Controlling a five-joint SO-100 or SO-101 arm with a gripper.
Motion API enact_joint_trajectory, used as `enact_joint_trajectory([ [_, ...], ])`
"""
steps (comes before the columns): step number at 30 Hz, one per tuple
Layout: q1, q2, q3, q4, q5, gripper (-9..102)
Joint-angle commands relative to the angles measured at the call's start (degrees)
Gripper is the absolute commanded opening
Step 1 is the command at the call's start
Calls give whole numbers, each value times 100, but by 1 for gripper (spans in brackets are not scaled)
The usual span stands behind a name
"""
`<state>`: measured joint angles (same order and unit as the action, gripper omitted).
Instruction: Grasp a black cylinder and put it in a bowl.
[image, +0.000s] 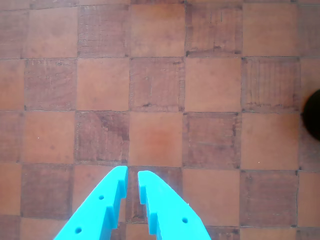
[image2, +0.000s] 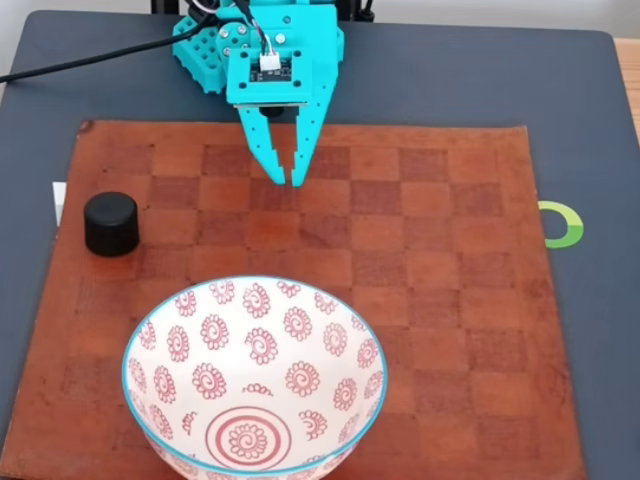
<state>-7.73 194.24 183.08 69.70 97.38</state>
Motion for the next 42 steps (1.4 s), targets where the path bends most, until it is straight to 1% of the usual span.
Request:
enact_joint_trajectory([
  [1, -44, 316, -97, -62, -35, 0],
  [28, -44, 316, -149, -62, -26, 0],
  [42, -44, 316, -562, 44, -105, 0],
])
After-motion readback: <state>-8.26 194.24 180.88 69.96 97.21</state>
